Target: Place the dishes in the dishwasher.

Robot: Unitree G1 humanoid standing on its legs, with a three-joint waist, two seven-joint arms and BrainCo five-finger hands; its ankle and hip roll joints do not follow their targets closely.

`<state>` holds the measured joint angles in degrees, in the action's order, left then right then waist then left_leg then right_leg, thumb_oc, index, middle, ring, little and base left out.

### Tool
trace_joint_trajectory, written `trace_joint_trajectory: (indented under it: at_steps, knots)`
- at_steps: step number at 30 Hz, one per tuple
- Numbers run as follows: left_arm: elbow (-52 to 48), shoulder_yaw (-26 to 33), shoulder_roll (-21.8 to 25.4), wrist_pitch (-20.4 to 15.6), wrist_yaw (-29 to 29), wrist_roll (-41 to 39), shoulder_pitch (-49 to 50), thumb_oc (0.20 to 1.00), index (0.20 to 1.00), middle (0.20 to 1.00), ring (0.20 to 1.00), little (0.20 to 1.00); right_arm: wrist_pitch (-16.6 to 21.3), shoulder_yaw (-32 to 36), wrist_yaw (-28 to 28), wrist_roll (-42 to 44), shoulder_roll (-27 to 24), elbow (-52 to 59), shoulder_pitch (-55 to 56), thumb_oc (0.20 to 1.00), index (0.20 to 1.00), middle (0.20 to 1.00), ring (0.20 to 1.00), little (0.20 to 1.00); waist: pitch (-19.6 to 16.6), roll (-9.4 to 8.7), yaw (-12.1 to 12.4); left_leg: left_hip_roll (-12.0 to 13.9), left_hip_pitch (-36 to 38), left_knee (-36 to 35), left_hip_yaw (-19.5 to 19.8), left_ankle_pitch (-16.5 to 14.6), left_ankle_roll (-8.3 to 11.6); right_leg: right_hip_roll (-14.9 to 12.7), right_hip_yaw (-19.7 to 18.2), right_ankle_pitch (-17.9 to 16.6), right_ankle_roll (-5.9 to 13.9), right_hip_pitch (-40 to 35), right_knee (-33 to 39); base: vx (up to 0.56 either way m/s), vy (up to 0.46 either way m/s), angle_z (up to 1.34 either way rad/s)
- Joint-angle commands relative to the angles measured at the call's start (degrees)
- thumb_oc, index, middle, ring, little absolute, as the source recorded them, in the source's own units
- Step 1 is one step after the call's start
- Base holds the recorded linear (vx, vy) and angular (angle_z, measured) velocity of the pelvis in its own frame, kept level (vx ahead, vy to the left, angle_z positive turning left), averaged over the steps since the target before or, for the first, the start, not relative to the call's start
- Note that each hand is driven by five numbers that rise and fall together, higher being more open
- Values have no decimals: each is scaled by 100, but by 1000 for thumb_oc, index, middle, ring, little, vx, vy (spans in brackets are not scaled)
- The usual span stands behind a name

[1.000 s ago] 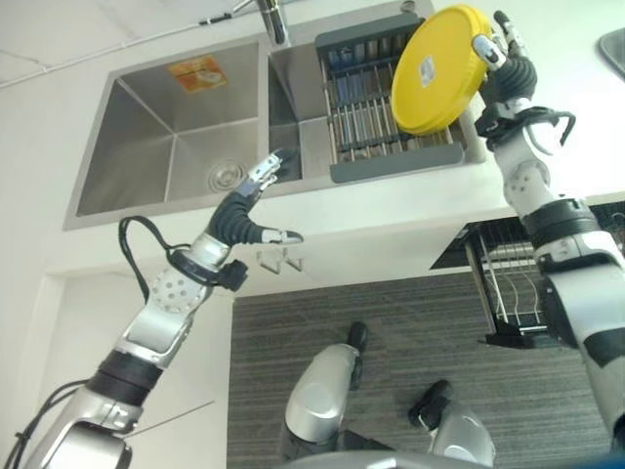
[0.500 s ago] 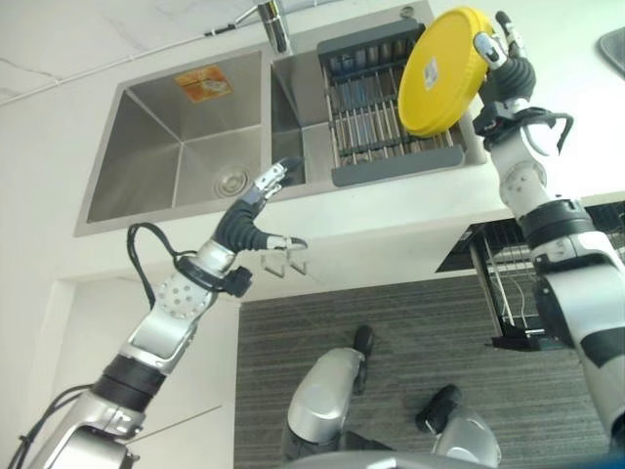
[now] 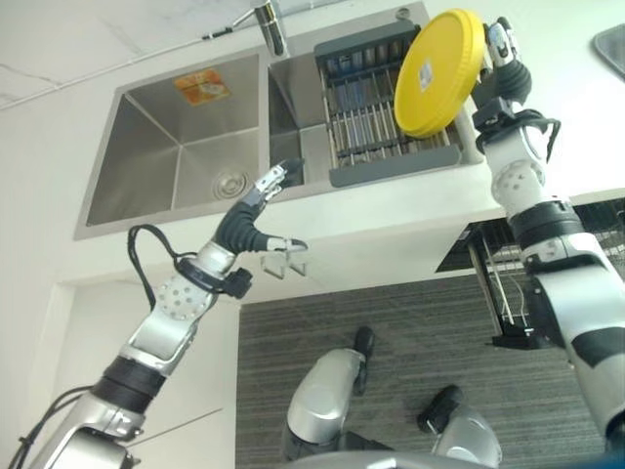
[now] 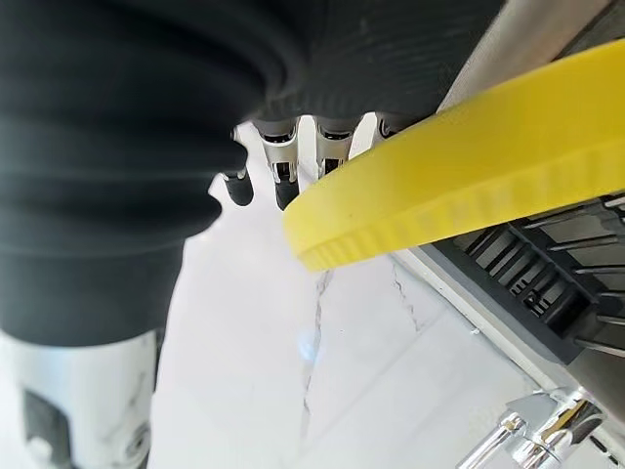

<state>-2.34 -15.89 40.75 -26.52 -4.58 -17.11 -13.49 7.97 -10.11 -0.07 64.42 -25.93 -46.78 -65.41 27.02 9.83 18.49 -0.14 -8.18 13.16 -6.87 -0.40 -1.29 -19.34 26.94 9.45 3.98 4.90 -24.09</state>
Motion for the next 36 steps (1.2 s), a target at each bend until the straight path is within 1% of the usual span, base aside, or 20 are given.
trace_joint_trajectory:
  at_steps: [1,10,13,14,16,18,26,30,32,34,36]
  knots:
    - [-448,43,-135,-347,144,76,100,1000,1000,1000,1000,1000,135,100,146,202,36,16,-29,1000,1000,1000,1000,1000,-158,-11,174,-115,79,-560,66,129,-54,-403,-46,-44,78,-97,-800,0,0,0]
    - [-446,66,-146,-383,89,52,102,1000,1000,1000,1000,1000,92,100,180,25,66,-25,-40,1000,1000,1000,1000,1000,-125,8,195,-128,42,-551,81,151,-55,-417,-32,-49,73,-58,-842,0,0,0]
    - [-469,95,-116,-381,38,25,124,1000,1000,1000,1000,1000,-62,75,173,-225,-27,-18,24,1000,1000,1000,1000,1000,-117,-10,186,-128,18,-520,82,145,-60,-408,-41,-52,73,-27,-892,0,0,0]
    - [-467,109,-127,-362,38,35,121,1000,1000,1000,1000,1000,-183,18,241,-475,-62,-77,58,1000,1000,1000,1000,1000,-112,-22,184,-128,8,-494,94,137,-68,-401,-52,-33,60,1,-942,0,0,0]
    - [-475,133,-141,-339,31,48,129,1000,1000,1000,1000,1000,-323,-36,354,-671,-94,-127,80,1000,1000,1000,1000,1000,-105,-31,189,-134,4,-491,109,142,-65,-394,-57,-35,62,1,-941,18,-28,4]
    - [-440,148,-147,-380,6,82,147,1000,1000,1000,1000,1000,-399,-111,473,-674,-131,-186,140,1000,1000,1000,1000,1000,-86,-50,194,-134,-2,-475,140,143,-73,-377,-74,-50,61,18,-967,16,-41,4]
    - [-407,158,-155,-434,46,137,137,1000,1000,1000,1000,1000,-471,-165,686,-704,-149,-274,179,1000,1000,1000,1000,1000,-13,-53,176,-111,-25,-450,154,159,-72,-331,-111,-24,48,58,-994,3,-19,1]
    - [-417,189,-154,-425,36,136,136,1000,1000,1000,1000,1000,-441,-175,686,-759,-179,-309,150,1000,1000,1000,1000,1000,2,-57,181,-103,-44,-455,151,172,-62,-311,-114,-11,45,68,-977,0,0,0]
    - [-423,199,-148,-428,29,129,140,1000,1000,1000,1000,1000,-483,-169,638,-854,-201,-275,154,1000,1000,1000,1000,1000,12,-61,175,-100,-50,-448,148,170,-60,-314,-115,-22,48,81,-985,0,0,0]
    - [-450,225,-159,-402,-13,122,145,1000,1000,1000,1000,1000,-561,-171,382,-1304,-235,-296,170,1000,1000,1000,1000,1000,12,-72,178,-98,-38,-456,141,168,-62,-313,-96,-17,49,67,-975,0,0,0]
    - [-443,227,-159,-406,-20,127,134,1000,1000,1000,1000,1000,-717,-230,155,-1856,-300,-377,159,1000,1000,1000,1000,1000,19,-87,170,-91,-35,-449,133,164,-63,-317,-94,-34,52,65,-974,0,0,0]
